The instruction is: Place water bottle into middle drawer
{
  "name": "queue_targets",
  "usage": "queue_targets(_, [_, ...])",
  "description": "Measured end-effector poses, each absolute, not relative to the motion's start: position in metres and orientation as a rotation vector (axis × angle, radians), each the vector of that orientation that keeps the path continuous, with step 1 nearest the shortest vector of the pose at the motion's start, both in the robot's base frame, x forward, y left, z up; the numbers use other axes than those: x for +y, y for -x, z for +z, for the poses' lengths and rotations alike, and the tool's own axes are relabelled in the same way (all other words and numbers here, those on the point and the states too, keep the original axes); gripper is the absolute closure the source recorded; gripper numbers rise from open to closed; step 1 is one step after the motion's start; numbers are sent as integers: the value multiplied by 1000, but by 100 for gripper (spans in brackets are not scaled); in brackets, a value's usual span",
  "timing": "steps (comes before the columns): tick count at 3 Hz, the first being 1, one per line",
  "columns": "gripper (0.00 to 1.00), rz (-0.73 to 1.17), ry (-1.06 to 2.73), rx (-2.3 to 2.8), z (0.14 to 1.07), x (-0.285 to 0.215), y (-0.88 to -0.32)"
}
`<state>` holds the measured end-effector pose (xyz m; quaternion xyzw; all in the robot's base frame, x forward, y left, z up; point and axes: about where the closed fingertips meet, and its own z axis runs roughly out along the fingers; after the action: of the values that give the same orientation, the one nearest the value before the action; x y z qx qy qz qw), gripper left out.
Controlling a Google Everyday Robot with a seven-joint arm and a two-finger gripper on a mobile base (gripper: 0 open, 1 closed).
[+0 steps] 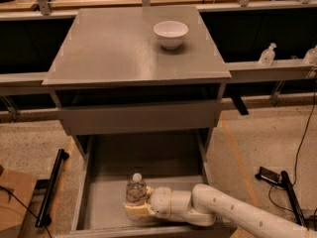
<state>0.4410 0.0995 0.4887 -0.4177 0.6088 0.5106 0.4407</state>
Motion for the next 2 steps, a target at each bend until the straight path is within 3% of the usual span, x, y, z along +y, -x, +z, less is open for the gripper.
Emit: queue_targets(2, [100, 1207, 1082, 1485, 470, 108, -469])
